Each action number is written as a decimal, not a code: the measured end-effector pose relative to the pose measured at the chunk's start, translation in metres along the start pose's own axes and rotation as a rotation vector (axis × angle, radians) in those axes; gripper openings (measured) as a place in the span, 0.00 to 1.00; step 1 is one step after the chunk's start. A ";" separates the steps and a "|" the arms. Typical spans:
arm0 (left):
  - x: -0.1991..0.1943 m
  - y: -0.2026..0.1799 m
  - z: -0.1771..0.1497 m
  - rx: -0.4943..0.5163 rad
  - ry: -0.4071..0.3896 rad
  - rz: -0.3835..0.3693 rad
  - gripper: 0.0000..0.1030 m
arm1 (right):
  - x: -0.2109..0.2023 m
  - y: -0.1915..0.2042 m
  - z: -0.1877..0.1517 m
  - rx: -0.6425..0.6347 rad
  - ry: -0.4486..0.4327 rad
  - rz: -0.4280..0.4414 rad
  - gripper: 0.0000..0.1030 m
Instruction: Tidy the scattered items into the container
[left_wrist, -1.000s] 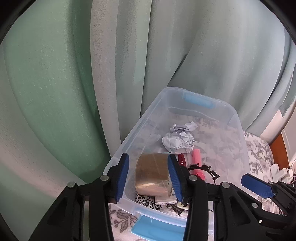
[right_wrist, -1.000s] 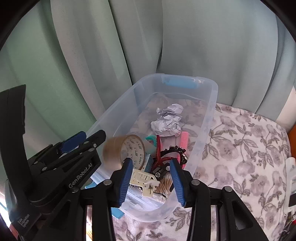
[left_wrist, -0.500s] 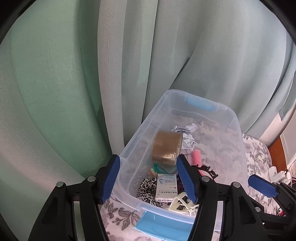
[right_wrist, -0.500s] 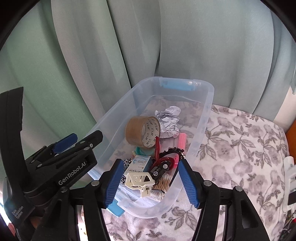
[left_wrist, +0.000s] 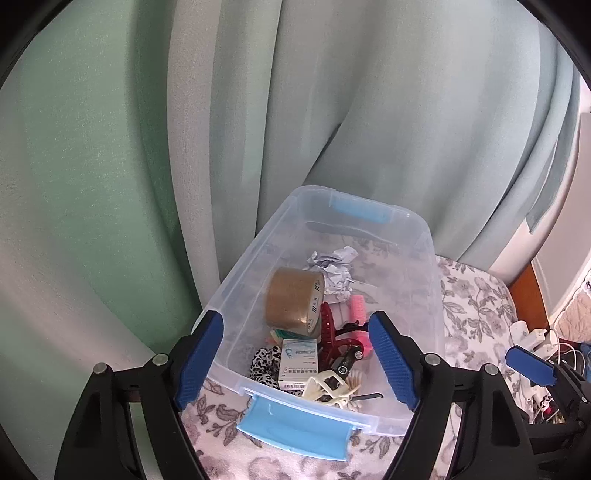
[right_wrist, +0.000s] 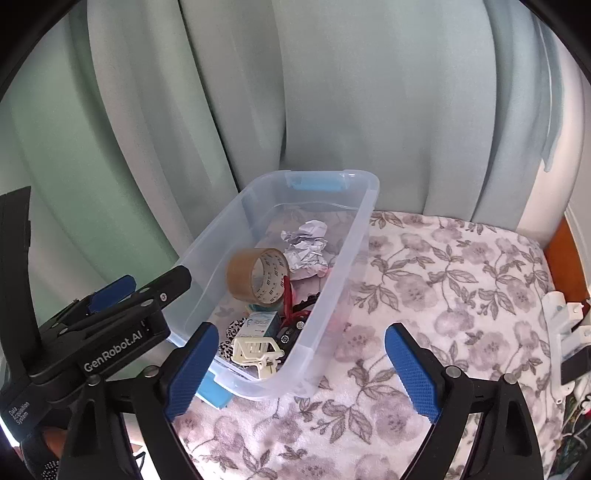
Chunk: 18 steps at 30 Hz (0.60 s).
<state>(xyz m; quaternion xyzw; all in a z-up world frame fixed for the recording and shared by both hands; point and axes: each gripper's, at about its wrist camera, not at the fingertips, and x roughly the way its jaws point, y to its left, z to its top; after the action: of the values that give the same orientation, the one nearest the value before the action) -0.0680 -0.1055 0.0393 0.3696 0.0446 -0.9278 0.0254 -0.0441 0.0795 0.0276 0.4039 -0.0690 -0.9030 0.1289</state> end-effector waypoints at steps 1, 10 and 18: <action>-0.002 -0.003 0.000 0.005 0.001 -0.006 0.80 | -0.003 -0.003 -0.001 0.007 -0.002 -0.008 0.96; -0.016 -0.028 -0.005 0.023 0.021 -0.081 0.85 | -0.030 -0.027 -0.012 0.056 -0.037 -0.055 1.00; -0.029 -0.051 -0.010 0.079 0.008 -0.073 0.85 | -0.048 -0.041 -0.020 0.093 -0.048 -0.088 1.00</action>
<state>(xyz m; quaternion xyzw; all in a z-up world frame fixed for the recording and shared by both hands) -0.0439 -0.0534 0.0552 0.3722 0.0217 -0.9276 -0.0233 -0.0059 0.1317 0.0394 0.3905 -0.0962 -0.9130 0.0684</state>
